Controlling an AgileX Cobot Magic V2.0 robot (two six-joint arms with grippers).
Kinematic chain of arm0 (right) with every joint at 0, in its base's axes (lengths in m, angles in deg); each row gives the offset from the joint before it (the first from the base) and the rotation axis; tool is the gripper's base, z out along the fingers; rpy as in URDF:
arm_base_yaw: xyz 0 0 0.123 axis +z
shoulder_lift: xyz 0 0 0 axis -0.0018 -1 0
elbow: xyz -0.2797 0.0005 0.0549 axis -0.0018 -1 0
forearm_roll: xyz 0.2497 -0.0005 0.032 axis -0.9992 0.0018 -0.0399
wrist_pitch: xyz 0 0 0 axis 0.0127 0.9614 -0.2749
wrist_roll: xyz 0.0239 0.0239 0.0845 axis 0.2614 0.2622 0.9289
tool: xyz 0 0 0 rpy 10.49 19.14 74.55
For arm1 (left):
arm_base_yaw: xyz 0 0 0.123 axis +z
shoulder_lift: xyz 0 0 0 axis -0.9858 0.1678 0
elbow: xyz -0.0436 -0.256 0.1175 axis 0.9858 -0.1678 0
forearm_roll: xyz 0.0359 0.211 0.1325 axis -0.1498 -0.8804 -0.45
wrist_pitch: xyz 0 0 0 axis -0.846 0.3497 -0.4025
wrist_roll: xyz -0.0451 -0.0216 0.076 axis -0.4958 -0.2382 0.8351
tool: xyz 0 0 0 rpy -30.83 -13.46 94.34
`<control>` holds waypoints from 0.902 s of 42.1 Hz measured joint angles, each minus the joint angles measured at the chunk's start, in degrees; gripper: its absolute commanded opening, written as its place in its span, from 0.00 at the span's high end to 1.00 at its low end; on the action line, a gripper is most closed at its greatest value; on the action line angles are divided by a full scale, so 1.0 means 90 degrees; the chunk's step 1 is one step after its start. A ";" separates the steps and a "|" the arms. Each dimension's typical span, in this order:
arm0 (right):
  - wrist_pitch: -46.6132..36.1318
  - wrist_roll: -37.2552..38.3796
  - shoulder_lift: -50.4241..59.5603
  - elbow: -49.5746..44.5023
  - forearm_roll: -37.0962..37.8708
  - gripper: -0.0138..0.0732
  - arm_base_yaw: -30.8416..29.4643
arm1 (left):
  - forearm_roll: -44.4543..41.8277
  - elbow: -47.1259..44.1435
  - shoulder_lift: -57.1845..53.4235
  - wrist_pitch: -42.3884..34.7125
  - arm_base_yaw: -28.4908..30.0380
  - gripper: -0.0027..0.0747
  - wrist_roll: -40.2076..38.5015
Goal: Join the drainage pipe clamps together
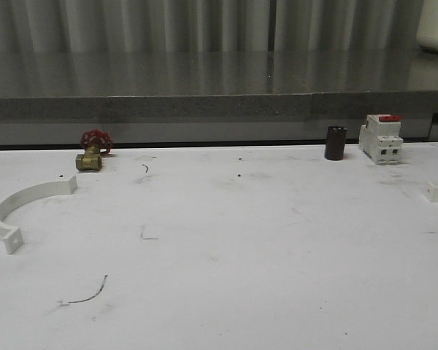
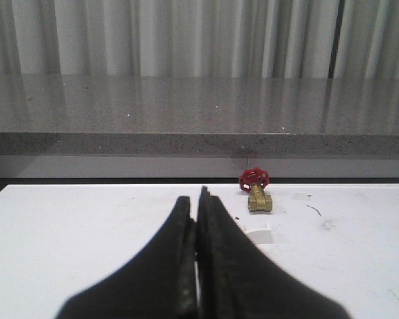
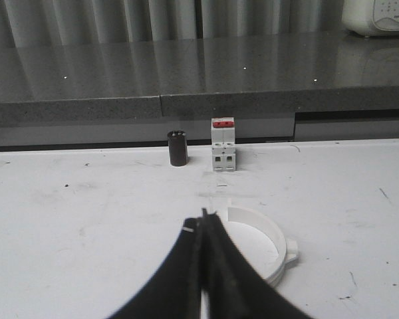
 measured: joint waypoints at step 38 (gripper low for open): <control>-0.0239 0.0000 0.0000 0.0000 0.0000 0.92 0.0000 | 0.0000 0.0000 0.0000 -0.0232 0.0000 0.99 0.0000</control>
